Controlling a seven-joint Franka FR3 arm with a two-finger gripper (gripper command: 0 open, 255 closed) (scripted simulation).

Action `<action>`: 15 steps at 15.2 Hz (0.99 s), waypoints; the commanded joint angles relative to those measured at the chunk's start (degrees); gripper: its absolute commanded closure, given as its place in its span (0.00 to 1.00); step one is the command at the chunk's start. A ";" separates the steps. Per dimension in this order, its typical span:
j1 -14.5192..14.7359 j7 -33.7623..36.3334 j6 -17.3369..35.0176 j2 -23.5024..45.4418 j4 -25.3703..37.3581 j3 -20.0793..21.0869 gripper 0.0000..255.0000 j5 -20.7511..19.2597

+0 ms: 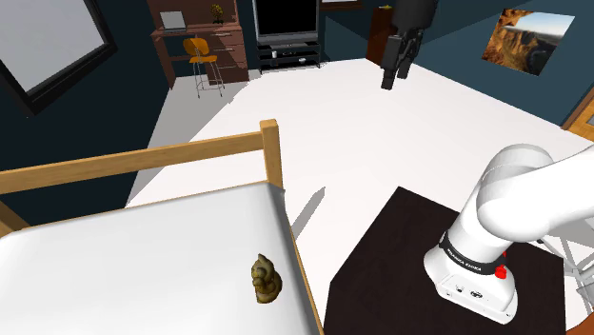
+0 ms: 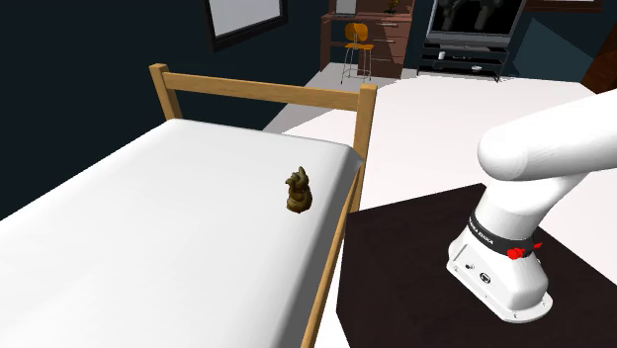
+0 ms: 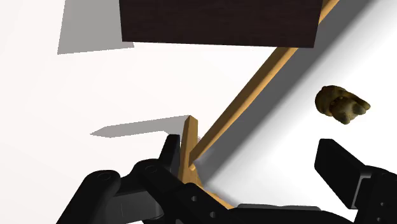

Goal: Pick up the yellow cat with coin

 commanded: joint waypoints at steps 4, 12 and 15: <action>0.64 2.85 4.45 -0.57 -4.90 2.30 0.00 2.13; 3.20 10.07 17.51 1.51 -15.12 9.04 0.00 8.20; 4.32 12.63 22.93 3.84 -17.77 11.82 0.00 10.52</action>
